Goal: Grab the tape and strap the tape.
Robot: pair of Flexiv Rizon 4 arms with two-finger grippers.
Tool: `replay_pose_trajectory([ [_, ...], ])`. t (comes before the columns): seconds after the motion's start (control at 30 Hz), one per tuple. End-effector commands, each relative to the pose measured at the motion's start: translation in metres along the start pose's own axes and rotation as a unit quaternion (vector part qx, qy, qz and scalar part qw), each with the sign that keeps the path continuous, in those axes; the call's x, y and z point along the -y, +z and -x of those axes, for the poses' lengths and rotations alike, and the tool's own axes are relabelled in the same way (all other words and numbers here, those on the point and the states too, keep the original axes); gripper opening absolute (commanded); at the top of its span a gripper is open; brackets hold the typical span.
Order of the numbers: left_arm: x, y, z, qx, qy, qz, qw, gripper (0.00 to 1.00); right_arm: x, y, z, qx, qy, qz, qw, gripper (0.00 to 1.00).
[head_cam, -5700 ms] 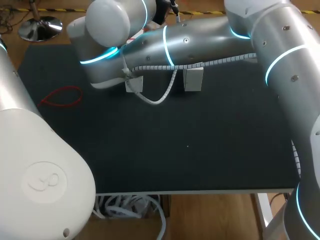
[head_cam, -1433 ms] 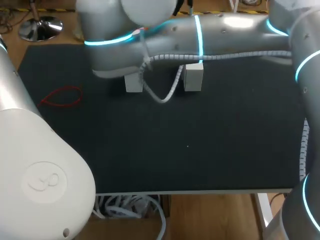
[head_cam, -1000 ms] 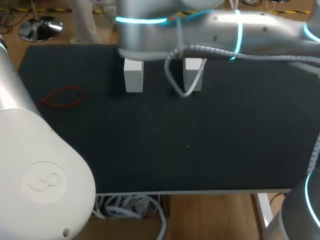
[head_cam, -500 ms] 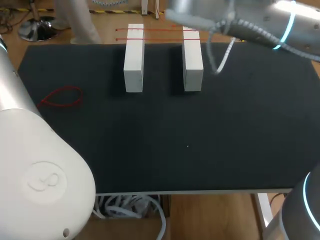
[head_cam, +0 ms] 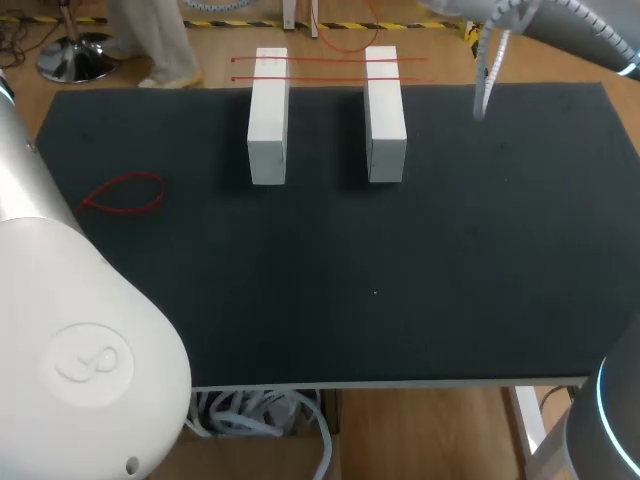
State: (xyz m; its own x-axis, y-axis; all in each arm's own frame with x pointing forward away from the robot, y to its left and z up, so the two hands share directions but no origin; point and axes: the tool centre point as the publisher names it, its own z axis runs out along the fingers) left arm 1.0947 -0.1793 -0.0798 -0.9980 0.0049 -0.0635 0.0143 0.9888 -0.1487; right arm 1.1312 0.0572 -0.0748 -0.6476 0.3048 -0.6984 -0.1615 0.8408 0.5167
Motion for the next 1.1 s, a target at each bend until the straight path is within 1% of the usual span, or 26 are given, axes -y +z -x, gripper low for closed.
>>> replay_pose_trajectory([
  [0.03, 0.000, -0.001, -0.001, 0.000, -0.001, 0.002, 1.000, 0.00, 0.003, -0.002, 0.003, -0.030, -0.001, 0.007, 1.000, 1.00],
  [0.23, 0.000, -0.001, -0.001, 0.000, -0.001, 0.002, 1.000, 0.00, 0.003, -0.002, 0.003, -0.030, -0.001, 0.007, 1.000, 1.00],
  [0.3, -0.008, -0.002, -0.003, 0.010, -0.007, 0.001, 1.000, 0.00, 0.003, -0.002, 0.003, -0.030, -0.001, 0.007, 1.000, 1.00],
  [0.37, -0.021, -0.001, -0.006, 0.008, -0.038, 0.039, 0.998, 0.00, 0.003, -0.002, 0.003, -0.030, -0.001, 0.007, 1.000, 1.00],
  [0.4, -0.026, -0.001, -0.008, 0.012, -0.046, 0.045, 0.998, 0.00, 0.003, -0.002, 0.003, -0.030, -0.001, 0.007, 1.000, 1.00],
  [0.47, -0.042, 0.000, -0.016, 0.015, -0.082, 0.070, 0.994, 0.00, 0.003, -0.002, 0.003, -0.030, -0.001, 0.007, 1.000, 1.00],
  [0.53, -0.056, 0.001, -0.022, 0.018, -0.111, 0.079, 0.990, 0.00, 0.003, -0.002, 0.003, -0.030, -0.001, 0.007, 1.000, 1.00],
  [0.57, -0.070, 0.002, -0.028, 0.002, -0.145, 0.090, 0.985, 0.00, 0.003, -0.002, 0.003, -0.030, -0.001, 0.007, 1.000, 1.00],
  [0.6, -0.078, 0.002, -0.032, -0.009, -0.164, 0.094, 0.982, 0.00, 0.003, -0.002, 0.003, -0.030, -0.001, 0.007, 1.000, 1.00],
  [0.63, -0.089, 0.003, -0.037, -0.014, -0.186, 0.093, 0.978, 0.00, 0.003, -0.002, 0.003, -0.030, -0.001, 0.007, 1.000, 1.00],
  [0.67, -0.104, 0.002, -0.046, -0.009, -0.212, 0.099, 0.972, 0.00, 0.003, -0.002, 0.003, -0.030, -0.001, 0.007, 1.000, 1.00],
  [0.73, -0.123, 0.001, -0.056, -0.011, -0.243, 0.103, 0.964, 0.00, 0.003, -0.002, 0.003, -0.030, -0.001, 0.007, 1.000, 1.00],
  [0.77, -0.136, 0.001, -0.063, -0.009, -0.265, 0.112, 0.958, 0.00, 0.003, -0.002, 0.003, -0.030, -0.001, 0.007, 1.000, 1.00],
  [0.8, -0.143, 0.001, -0.066, -0.011, -0.276, 0.116, 0.954, 0.00, 0.003, -0.002, 0.003, -0.030, -0.001, 0.007, 1.000, 1.00],
  [0.87, -0.166, 0.000, -0.075, -0.008, -0.308, 0.123, 0.943, 0.00, 0.003, -0.002, 0.003, -0.030, -0.001, 0.007, 1.000, 1.00],
  [0.9, -0.171, 0.000, -0.078, -0.011, -0.317, 0.122, 0.941, 0.00, 0.003, -0.002, 0.003, -0.030, -0.001, 0.007, 1.000, 1.00],
  [0.93, -0.182, -0.001, -0.081, -0.009, -0.331, 0.123, 0.936, 0.00, 0.003, -0.002, 0.003, -0.030, -0.001, 0.007, 1.000, 1.00],
  [0.97, -0.189, 0.000, -0.083, -0.012, -0.341, 0.131, 0.931, 0.00, 0.003, -0.002, 0.003, -0.030, -0.001, 0.007, 1.000, 1.00],
  [1.0, -0.195, 0.001, -0.085, -0.020, -0.351, 0.137, 0.926, 0.00, 0.003, -0.002, 0.003, -0.030, -0.001, 0.007, 1.000, 1.00],
  [1.03, -0.202, 0.002, -0.087, -0.028, -0.360, 0.133, 0.923, 0.00, 0.003, -0.002, 0.003, -0.030, -0.001, 0.007, 1.000, 1.00],
  [1.07, -0.212, 0.006, -0.091, -0.045, -0.377, 0.134, 0.915, 0.00, 0.003, -0.002, 0.003, -0.030, -0.001, 0.007, 1.000, 1.00],
  [1.1, -0.219, 0.009, -0.093, -0.055, -0.388, 0.131, 0.911, 0.00, 0.003, -0.002, 0.003, -0.030, -0.001, 0.007, 1.000, 1.00],
])
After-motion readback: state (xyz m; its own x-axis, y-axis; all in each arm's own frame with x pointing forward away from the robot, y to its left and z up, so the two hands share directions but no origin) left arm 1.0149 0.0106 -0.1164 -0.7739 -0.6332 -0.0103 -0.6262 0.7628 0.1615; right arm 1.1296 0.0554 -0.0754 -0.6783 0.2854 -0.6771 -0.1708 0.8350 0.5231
